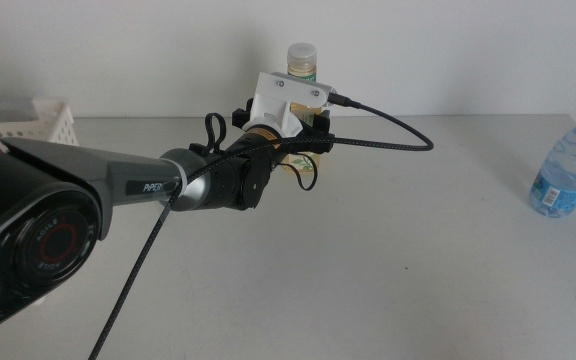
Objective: Use arms to grab the bottles and put them into the dustbin to the left of the table.
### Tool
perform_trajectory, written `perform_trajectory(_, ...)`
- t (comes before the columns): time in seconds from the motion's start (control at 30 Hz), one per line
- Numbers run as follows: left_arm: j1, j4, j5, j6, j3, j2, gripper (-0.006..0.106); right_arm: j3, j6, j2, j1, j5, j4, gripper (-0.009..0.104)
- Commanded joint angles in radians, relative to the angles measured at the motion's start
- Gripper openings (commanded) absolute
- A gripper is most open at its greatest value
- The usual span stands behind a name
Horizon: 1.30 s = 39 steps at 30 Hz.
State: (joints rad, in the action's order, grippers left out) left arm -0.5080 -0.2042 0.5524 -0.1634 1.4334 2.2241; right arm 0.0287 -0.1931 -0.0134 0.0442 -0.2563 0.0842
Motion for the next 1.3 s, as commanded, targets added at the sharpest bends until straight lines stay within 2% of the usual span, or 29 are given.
perform_trajectory(0.0, 0.006, 0.007, 0.081, 0.002, 0.043, -0.063, 0.091, -0.01, -0.011, -0.021, 0.006, 0.074, -0.012, 0.063)
perform_trajectory(0.13, 0.017, 0.008, 0.073, 0.04, 0.075, -0.038, 0.083, -0.01, -0.011, -0.021, 0.006, 0.074, -0.012, 0.063)
perform_trajectory(0.23, 0.018, 0.008, 0.039, 0.098, 0.105, -0.018, 0.07, -0.01, -0.011, -0.021, 0.006, 0.074, -0.012, 0.063)
perform_trajectory(0.37, 0.025, 0.008, -0.021, 0.097, 0.109, -0.015, 0.041, -0.01, -0.011, -0.021, 0.006, 0.074, -0.012, 0.063)
perform_trajectory(0.5, 0.029, 0.029, -0.033, 0.079, 0.11, -0.023, 0.003, -0.01, -0.011, -0.021, 0.006, 0.074, -0.012, 0.063)
perform_trajectory(0.53, 0.032, 0.029, -0.043, 0.07, 0.11, -0.031, -0.002, -0.01, -0.011, -0.021, 0.006, 0.074, -0.012, 0.063)
perform_trajectory(0.8, 0.033, 0.029, -0.314, -0.093, 0.11, -0.223, -0.002, -0.01, -0.011, -0.021, 0.006, 0.074, -0.012, 0.063)
perform_trajectory(1.03, 0.045, 0.03, -0.534, -0.098, 0.11, -0.424, -0.002, -0.01, -0.011, -0.021, 0.006, 0.074, -0.012, 0.063)
perform_trajectory(1.27, 0.176, 0.022, -0.828, -0.098, 0.115, -0.612, -0.002, -0.01, -0.011, -0.021, 0.006, 0.074, -0.012, 0.063)
